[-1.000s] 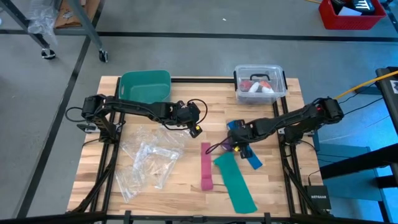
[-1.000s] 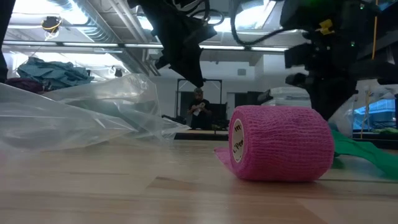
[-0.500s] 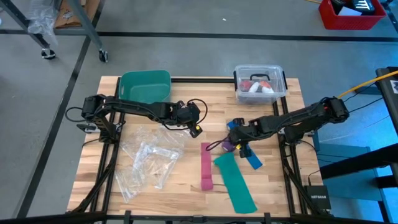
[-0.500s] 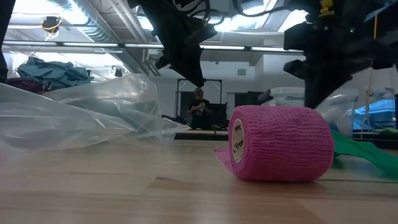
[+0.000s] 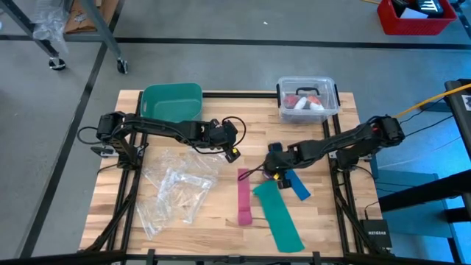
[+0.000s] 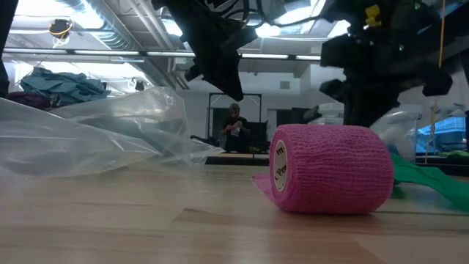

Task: Roll bandage
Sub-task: Roll the purple bandage, then open the bottom left transparent zip bag

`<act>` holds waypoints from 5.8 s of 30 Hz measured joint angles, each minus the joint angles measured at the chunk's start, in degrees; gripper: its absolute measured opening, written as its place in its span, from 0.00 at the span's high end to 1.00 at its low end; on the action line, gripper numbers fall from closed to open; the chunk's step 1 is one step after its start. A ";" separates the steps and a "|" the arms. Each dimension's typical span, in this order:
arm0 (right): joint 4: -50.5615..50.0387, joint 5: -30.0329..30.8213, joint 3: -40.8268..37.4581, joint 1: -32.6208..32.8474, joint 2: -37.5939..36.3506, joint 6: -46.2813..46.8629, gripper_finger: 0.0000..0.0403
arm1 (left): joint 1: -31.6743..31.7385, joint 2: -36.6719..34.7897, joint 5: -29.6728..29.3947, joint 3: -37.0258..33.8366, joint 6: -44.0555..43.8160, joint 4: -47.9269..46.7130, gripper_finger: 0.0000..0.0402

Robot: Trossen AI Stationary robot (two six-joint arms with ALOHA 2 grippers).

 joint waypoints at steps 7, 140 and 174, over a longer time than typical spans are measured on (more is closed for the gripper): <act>-2.20 -2.06 0.07 0.83 0.27 2.82 1.00 | 0.00 0.00 0.00 0.00 0.00 -0.06 1.00; 15.74 -10.35 14.58 -0.74 -0.28 -4.92 0.46 | -28.72 -36.74 31.58 -31.07 -8.76 -25.19 0.76; 15.70 -9.00 14.58 -0.74 -0.26 -5.07 0.46 | -28.85 -32.84 34.73 -33.17 -6.57 -21.86 0.76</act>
